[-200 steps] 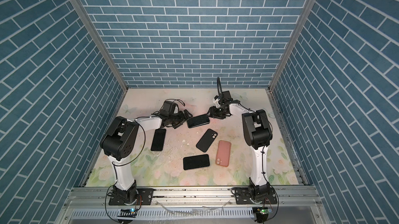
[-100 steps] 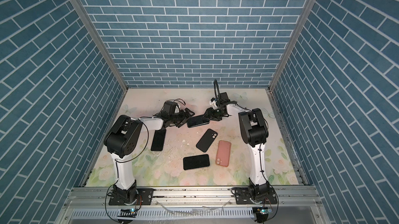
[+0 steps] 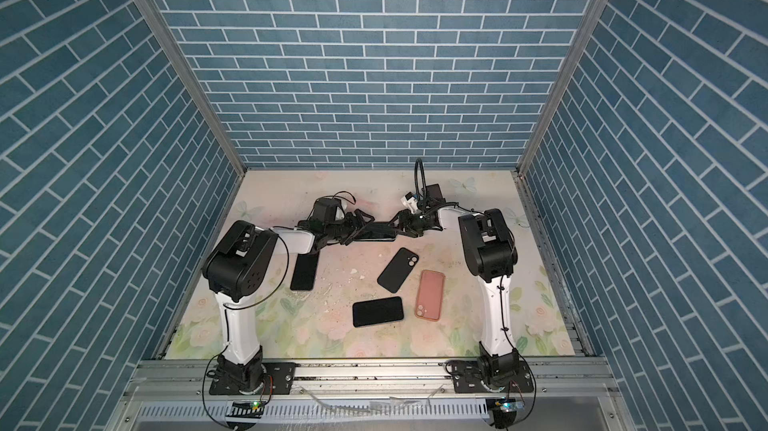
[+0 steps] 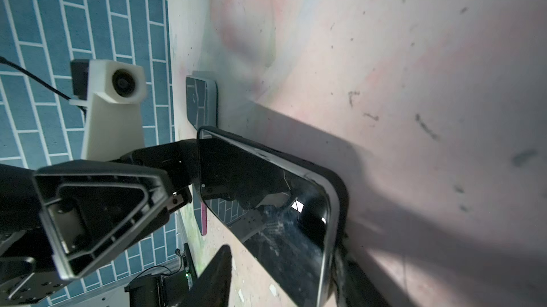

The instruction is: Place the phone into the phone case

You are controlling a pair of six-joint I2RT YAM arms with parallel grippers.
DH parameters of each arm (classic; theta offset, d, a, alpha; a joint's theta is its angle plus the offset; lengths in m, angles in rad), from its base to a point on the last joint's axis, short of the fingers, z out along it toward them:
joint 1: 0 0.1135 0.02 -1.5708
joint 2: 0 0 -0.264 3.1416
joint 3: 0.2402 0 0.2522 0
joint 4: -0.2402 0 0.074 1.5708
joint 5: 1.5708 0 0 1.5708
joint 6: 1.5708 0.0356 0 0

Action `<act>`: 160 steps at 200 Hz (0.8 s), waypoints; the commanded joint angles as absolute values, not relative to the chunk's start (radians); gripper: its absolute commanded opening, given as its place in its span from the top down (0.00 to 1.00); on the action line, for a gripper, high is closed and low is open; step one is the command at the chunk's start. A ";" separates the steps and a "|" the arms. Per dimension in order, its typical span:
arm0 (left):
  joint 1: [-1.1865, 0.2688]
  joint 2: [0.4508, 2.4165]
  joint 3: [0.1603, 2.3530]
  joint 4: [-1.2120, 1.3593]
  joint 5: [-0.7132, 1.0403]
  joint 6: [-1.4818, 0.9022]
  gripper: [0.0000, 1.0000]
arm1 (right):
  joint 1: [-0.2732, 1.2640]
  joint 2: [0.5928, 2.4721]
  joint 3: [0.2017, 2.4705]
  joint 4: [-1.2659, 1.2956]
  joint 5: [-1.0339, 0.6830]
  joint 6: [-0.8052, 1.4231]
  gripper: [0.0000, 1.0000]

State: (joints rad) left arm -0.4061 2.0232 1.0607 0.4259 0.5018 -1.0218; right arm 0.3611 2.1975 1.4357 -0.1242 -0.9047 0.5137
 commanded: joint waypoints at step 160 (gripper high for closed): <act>-0.440 2.103 1.042 0.460 0.593 -1.085 0.48 | 0.405 2.219 1.423 -0.100 -0.832 0.537 0.84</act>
State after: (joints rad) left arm -0.4107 2.0560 1.0397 0.4767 0.5728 -1.0782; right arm 0.3637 2.1990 1.4273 -0.1108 -0.7849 0.5449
